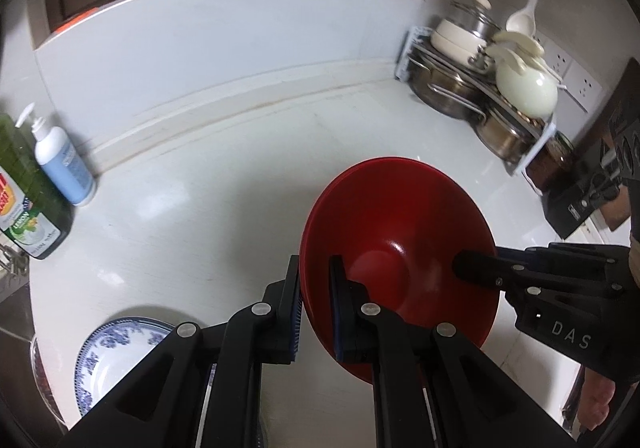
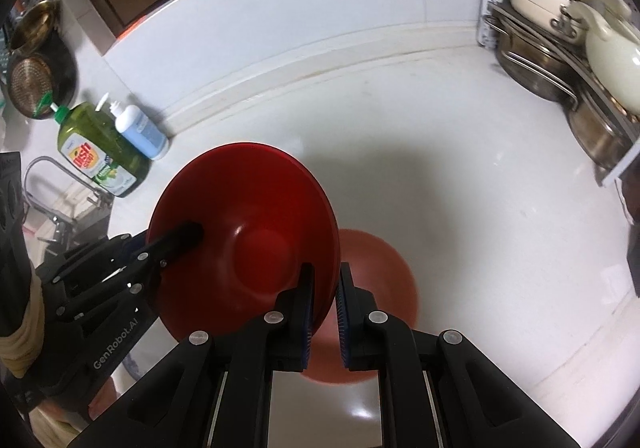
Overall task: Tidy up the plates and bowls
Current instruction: 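Carry the red bowl over the pink bowl and lower it inside, then open both grippers and regrasp the rims of the nested bowl stack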
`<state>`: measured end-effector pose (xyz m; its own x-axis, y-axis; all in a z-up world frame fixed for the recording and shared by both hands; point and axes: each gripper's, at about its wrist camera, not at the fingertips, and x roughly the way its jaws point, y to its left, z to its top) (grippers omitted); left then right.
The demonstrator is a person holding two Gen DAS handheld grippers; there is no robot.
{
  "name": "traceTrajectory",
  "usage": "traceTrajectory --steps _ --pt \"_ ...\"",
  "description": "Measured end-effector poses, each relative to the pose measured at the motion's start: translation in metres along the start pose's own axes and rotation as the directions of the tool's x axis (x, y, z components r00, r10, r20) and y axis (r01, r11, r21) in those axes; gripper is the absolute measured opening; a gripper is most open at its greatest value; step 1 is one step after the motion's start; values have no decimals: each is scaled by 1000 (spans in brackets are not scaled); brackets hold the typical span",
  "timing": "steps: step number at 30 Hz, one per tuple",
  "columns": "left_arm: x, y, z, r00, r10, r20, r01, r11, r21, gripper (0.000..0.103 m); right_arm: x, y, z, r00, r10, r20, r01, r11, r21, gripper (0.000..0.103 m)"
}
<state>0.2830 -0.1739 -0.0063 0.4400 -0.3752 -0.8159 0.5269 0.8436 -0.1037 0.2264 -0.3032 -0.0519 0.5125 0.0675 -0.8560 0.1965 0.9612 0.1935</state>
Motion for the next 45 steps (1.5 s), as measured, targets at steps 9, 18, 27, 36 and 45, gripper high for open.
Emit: traceTrajectory --steps 9,18,27,36,45 --pt "17 -25 -8 998 -16 -54 17 1000 25 13 6 -22 -13 999 -37 -35 37 999 -2 12" --pt "32 -38 -13 995 -17 -97 19 1000 16 13 19 -36 -25 996 -49 -77 48 999 -22 13" --pt "44 -41 -21 990 -8 -138 10 1000 12 13 33 -40 -31 992 -72 -106 67 996 -54 13" --pt "47 -37 -22 991 15 -134 -14 1000 9 13 41 -38 -36 989 -105 -102 95 990 -101 24" --pt "43 -34 -19 993 32 -112 -31 999 13 20 34 -42 -38 995 -76 -63 72 996 -60 36"
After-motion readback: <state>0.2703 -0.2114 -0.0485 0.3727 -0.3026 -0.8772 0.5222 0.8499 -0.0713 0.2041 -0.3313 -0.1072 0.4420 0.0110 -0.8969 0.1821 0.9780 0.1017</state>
